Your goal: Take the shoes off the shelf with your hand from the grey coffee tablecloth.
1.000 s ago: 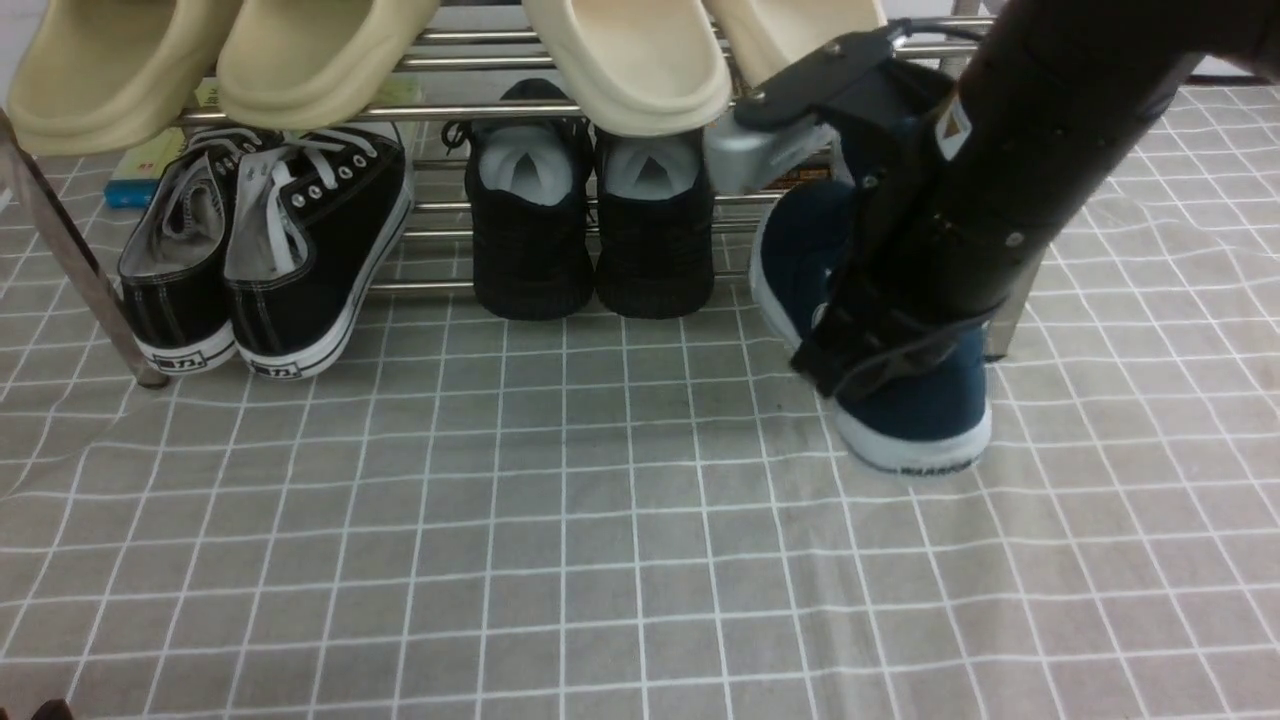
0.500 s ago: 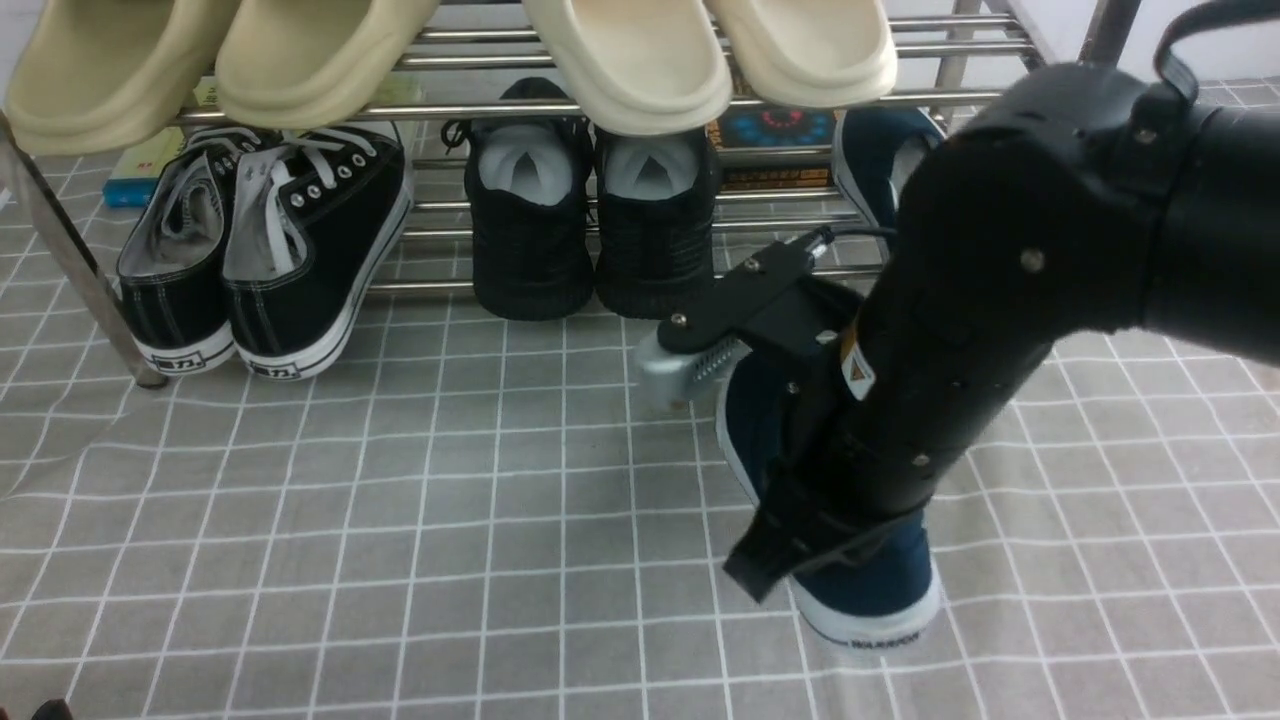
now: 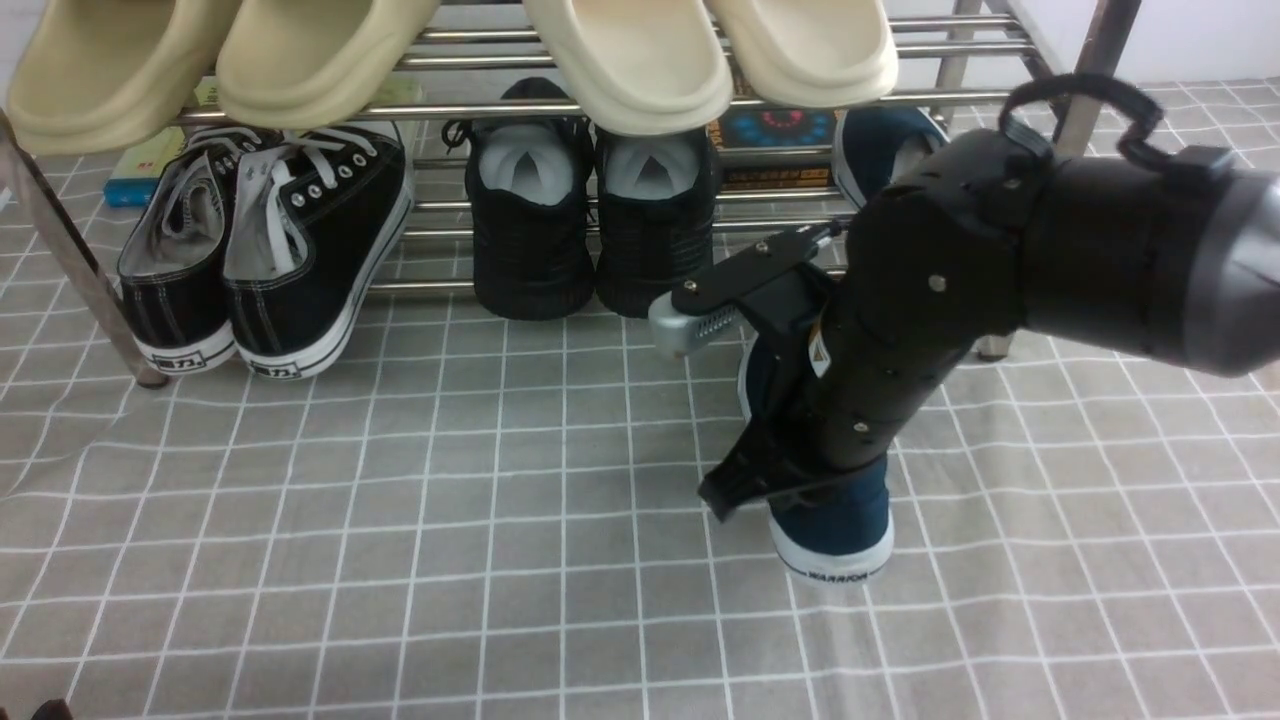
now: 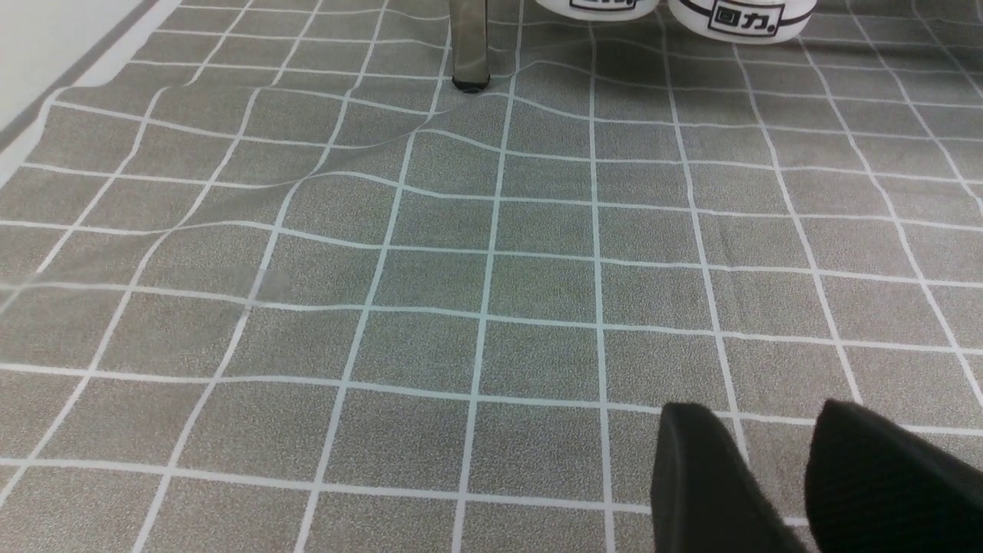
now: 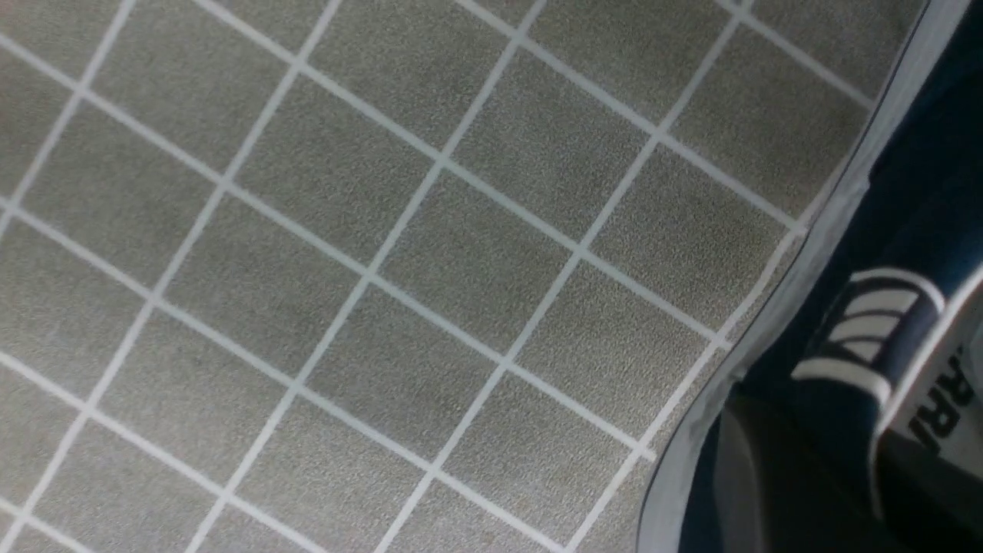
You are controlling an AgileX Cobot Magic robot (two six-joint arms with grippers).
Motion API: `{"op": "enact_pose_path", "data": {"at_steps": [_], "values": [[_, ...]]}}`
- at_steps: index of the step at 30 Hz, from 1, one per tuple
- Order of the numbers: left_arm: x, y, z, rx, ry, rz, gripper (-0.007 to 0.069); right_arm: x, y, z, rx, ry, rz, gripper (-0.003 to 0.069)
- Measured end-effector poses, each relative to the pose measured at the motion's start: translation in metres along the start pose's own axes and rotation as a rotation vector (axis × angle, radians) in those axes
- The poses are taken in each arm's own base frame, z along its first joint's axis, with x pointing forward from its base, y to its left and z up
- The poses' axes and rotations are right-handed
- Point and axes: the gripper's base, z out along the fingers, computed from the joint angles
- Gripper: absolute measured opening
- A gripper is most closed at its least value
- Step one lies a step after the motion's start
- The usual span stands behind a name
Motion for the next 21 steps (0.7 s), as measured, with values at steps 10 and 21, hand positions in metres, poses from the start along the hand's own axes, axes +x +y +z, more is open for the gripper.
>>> {"op": "enact_pose_path", "data": {"at_steps": [10,21], "values": [[0.000,0.000,0.000,0.000,0.000,0.000,0.0240,-0.001,0.000,0.002,0.004,0.034,0.000,0.0286],[0.000,0.000,0.000,0.000,0.000,0.000,0.0240,-0.033,-0.043,-0.065,0.177,-0.117,-0.007,0.0438]]}}
